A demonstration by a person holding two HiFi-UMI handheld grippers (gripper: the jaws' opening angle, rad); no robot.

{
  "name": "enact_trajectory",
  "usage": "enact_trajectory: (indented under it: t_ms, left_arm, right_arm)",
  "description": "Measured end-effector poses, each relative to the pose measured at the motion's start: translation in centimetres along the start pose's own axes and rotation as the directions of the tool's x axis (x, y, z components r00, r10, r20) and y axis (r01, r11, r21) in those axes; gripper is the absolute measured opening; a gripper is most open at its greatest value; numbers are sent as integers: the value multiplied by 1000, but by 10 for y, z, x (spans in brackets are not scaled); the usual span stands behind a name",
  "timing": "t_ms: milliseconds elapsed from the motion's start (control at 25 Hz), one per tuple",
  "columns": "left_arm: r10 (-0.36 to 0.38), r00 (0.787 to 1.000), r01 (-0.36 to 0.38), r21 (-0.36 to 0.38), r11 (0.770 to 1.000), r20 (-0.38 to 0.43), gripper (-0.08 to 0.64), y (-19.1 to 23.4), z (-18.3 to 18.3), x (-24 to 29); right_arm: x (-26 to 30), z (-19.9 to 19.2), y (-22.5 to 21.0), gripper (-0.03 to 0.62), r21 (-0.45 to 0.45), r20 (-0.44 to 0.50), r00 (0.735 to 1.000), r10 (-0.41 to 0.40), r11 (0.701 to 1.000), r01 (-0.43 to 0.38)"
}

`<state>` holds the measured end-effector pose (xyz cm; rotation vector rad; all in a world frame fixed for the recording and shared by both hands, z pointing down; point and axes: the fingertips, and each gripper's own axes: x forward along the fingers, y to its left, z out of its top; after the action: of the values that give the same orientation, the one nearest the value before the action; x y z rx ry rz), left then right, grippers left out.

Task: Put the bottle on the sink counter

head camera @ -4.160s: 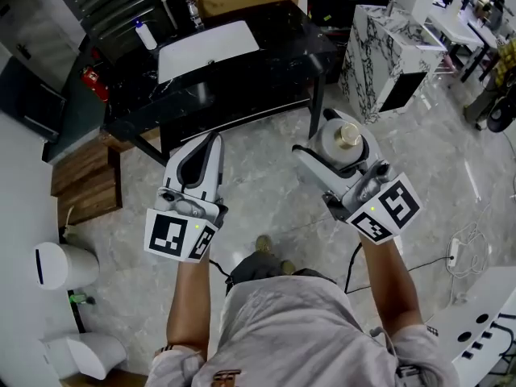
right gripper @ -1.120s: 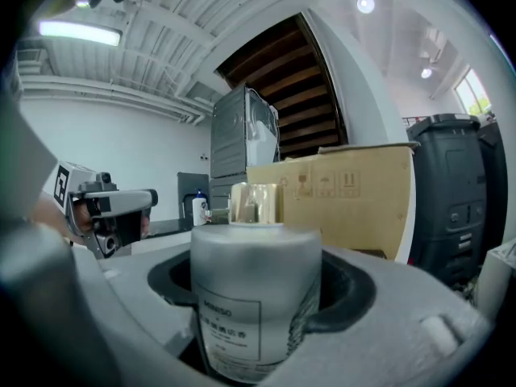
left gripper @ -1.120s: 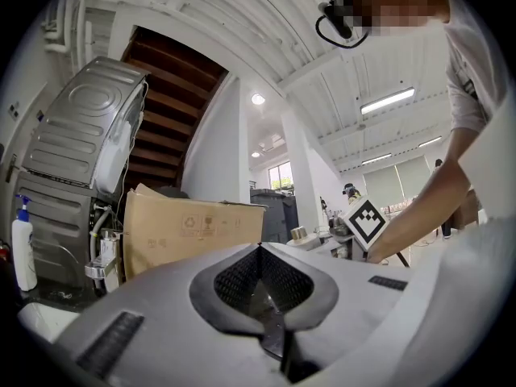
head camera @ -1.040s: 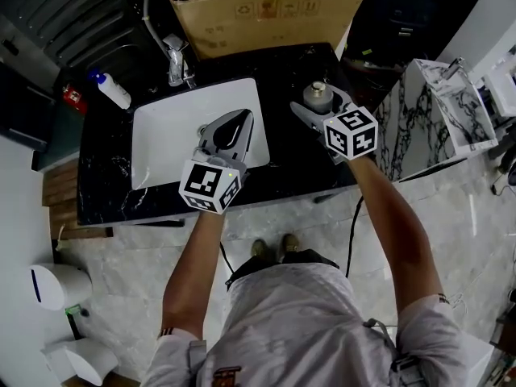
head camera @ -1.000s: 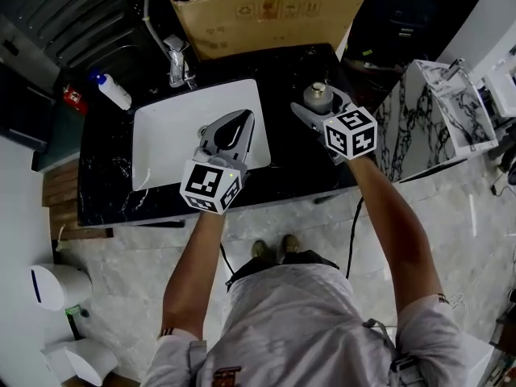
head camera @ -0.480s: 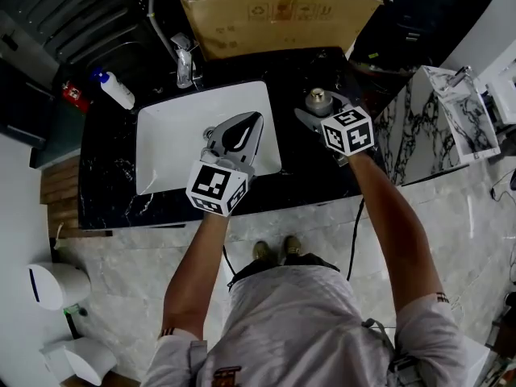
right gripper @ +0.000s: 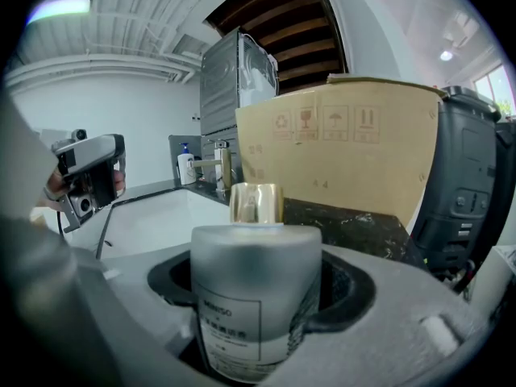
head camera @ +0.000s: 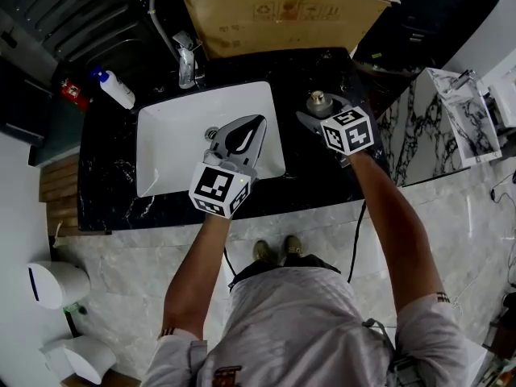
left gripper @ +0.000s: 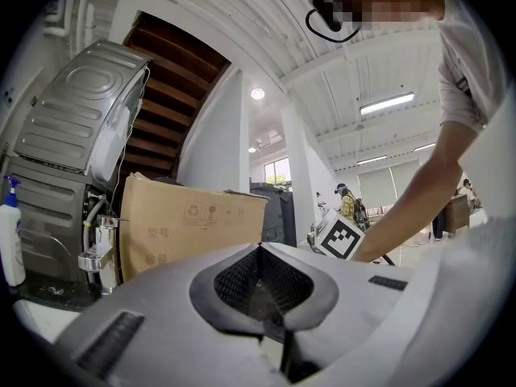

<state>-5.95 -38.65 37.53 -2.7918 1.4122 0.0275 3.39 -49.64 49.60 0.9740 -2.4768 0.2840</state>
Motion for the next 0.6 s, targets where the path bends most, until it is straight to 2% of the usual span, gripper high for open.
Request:
enact_trajectory:
  t_ms: [600]
  left_arm:
    - [-8, 1000, 8, -13, 1000, -3, -2, -1, -6, 0]
  right_arm:
    - [2, -5, 4, 337, 8, -28, 999, 24, 1000, -24]
